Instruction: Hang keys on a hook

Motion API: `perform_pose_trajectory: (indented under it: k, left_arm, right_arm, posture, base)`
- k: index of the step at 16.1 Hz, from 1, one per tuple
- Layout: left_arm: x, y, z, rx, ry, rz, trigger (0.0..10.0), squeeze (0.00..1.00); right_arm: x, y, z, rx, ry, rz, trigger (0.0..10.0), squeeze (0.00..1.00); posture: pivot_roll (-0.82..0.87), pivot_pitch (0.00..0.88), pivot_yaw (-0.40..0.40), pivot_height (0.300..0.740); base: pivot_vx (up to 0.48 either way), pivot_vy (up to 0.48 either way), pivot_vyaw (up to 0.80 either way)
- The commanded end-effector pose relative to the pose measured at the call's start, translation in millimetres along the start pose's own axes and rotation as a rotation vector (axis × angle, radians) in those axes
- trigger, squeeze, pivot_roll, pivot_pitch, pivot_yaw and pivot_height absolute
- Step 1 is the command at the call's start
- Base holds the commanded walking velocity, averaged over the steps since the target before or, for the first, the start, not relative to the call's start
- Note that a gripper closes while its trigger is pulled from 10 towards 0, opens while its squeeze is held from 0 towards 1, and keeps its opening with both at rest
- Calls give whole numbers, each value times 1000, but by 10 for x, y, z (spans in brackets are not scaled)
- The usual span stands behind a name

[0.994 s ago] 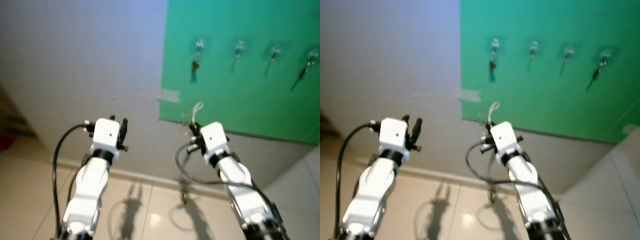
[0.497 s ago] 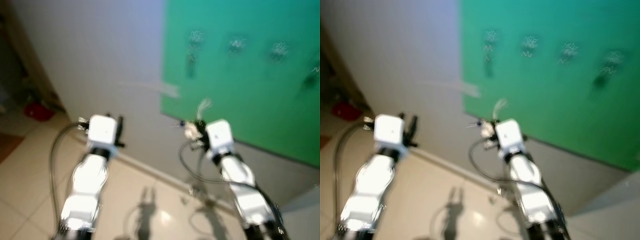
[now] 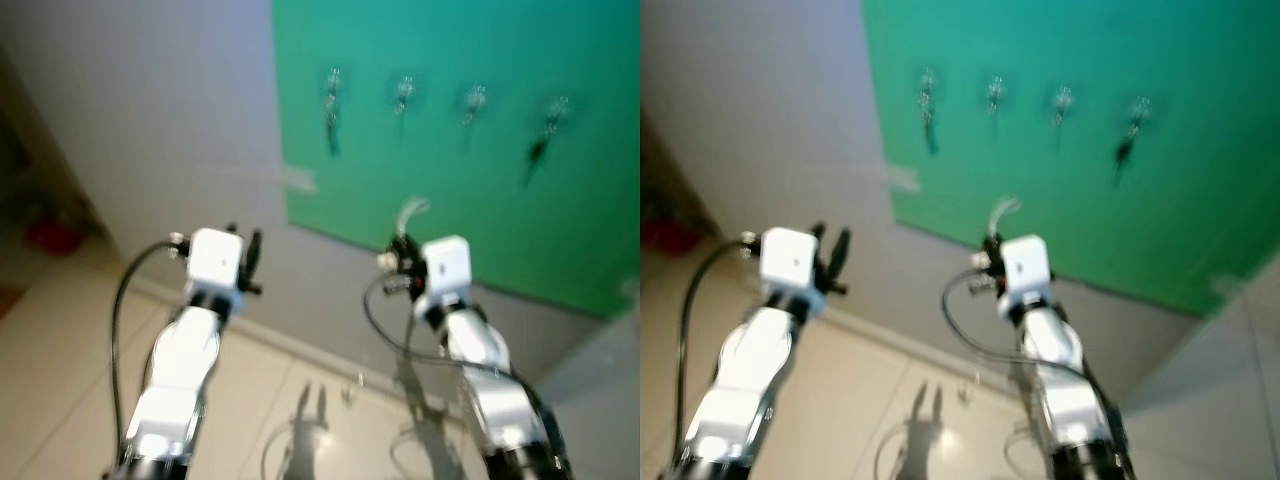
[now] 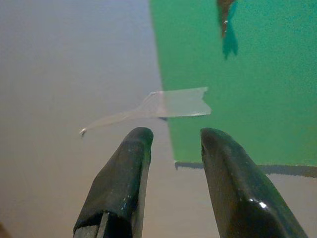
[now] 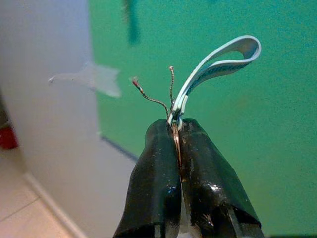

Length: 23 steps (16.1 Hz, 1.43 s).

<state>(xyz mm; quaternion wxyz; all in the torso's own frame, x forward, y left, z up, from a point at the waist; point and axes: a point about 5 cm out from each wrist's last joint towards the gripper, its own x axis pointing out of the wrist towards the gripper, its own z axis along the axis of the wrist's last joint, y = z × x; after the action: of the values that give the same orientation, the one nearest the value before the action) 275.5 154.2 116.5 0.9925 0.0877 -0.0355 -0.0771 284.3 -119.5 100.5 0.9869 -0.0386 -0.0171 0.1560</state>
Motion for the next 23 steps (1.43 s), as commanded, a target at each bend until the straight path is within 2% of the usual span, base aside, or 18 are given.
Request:
perform_pose_trajectory:
  k: [1,7,10,13,14,16,19,23]
  left_arm:
    - [31,-22,49,-5,-21,-18,10000,0]
    - [41,-16,47,-11,-22,-52,10000,0]
    - [56,-7,59,-13,-28,-56,10000,0]
    - [66,-28,89,-1,-43,-91,10000,0]
    - [82,-6,113,-2,-45,-85,10000,0]
    - [111,30,210,-7,-77,-90,10000,0]
    - [53,-10,214,24,-94,-154,10000,0]
    - [25,-83,255,23,-113,-194,10000,0]
  right_arm:
    - [-3,-63,80,-1,-38,-4,10000,0]
    - [-74,1,257,45,-177,66,10000,0]
    - [-128,66,351,82,-234,145,10000,0]
    - [-182,147,505,146,-283,272,10000,0]
    - [-190,185,545,136,-286,331,10000,0]
    - [-209,150,636,132,-311,366,10000,0]
    - [-210,104,782,175,-354,377,10000,0]
    - [-120,66,877,194,-380,372,10000,0]
  posture:
    - [-58,2,14,740]
    - [-64,6,25,740]
    - [-65,7,28,740]
    - [-65,11,29,740]
    - [-69,15,33,740]
    - [-71,22,23,740]
    - [-64,23,16,740]
    - [-52,35,1,740]
  base:
    - [311,0,-581]
    - [320,0,0]
    - [322,0,0]
    - [0,0,0]
    - [0,0,0]
    - [0,0,0]
    - [0,0,0]
    - [0,0,0]
